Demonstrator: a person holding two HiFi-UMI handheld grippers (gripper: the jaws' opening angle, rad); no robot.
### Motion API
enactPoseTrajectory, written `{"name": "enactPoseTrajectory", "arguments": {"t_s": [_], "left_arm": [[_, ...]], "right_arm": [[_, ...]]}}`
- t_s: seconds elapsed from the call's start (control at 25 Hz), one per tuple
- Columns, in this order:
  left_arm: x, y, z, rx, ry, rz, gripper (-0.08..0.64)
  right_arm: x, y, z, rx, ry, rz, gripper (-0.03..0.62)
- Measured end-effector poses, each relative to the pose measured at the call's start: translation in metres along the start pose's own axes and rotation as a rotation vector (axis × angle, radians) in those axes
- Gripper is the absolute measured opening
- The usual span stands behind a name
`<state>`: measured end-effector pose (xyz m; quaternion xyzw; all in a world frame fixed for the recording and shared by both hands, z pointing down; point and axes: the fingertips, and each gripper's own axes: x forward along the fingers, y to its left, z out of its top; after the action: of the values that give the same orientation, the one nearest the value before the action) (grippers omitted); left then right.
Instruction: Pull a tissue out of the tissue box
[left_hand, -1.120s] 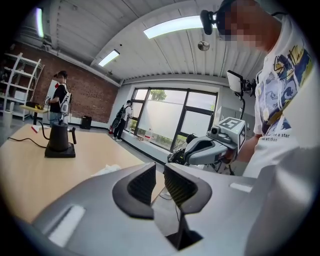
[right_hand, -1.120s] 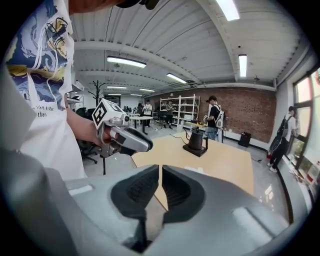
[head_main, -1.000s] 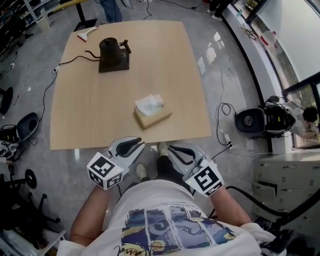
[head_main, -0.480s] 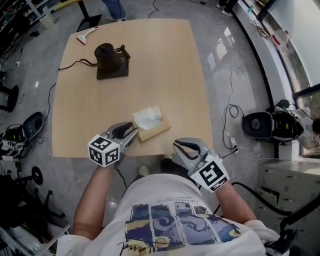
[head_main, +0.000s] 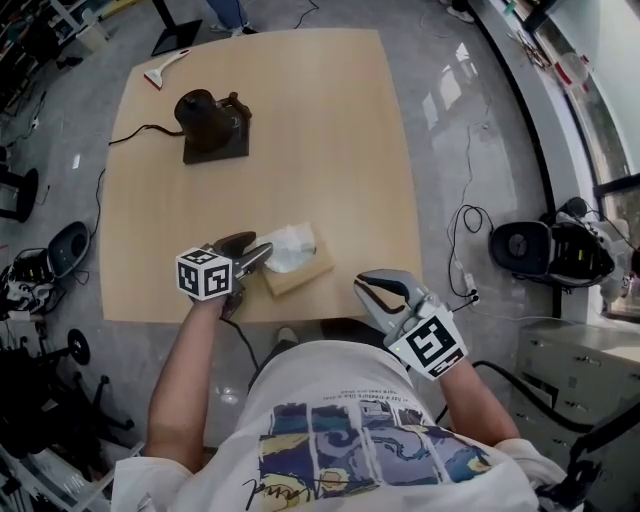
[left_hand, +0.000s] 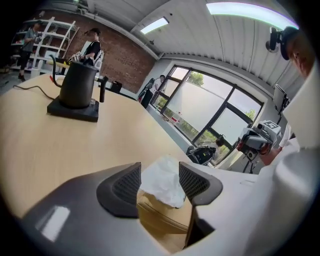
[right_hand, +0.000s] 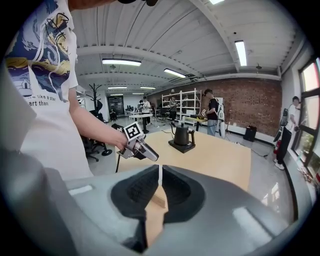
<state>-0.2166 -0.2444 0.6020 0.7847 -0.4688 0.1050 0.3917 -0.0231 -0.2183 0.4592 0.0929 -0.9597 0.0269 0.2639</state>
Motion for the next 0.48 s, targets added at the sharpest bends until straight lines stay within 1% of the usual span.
{"name": "enactPoseTrajectory", "arguments": {"t_s": [0.12,0.24,0.4,0.48], "left_arm": [[0.013,0.014,-0.008,-0.079,0.03,-0.027,0.285],[0.022,0.026,-0.008,-0.15,0.033,-0.047,0.311],[0.032,0.027,-0.01,-0.246,0.027,-0.123,0.314],[0.037,0.024,-0.013,-0.299,0.037,-0.171,0.314]], "right_arm": [[-0.001,-0.009,-0.003,0.004,0.01,0.008,0.021],[-0.002,-0.019,-0.004,0.007,0.018,0.011,0.021],[-0.003,-0.028,-0.008,0.021,0.027,0.014,0.021],[-0.002,-0.031,-0.011,0.02,0.032,0.019,0.021]]}}
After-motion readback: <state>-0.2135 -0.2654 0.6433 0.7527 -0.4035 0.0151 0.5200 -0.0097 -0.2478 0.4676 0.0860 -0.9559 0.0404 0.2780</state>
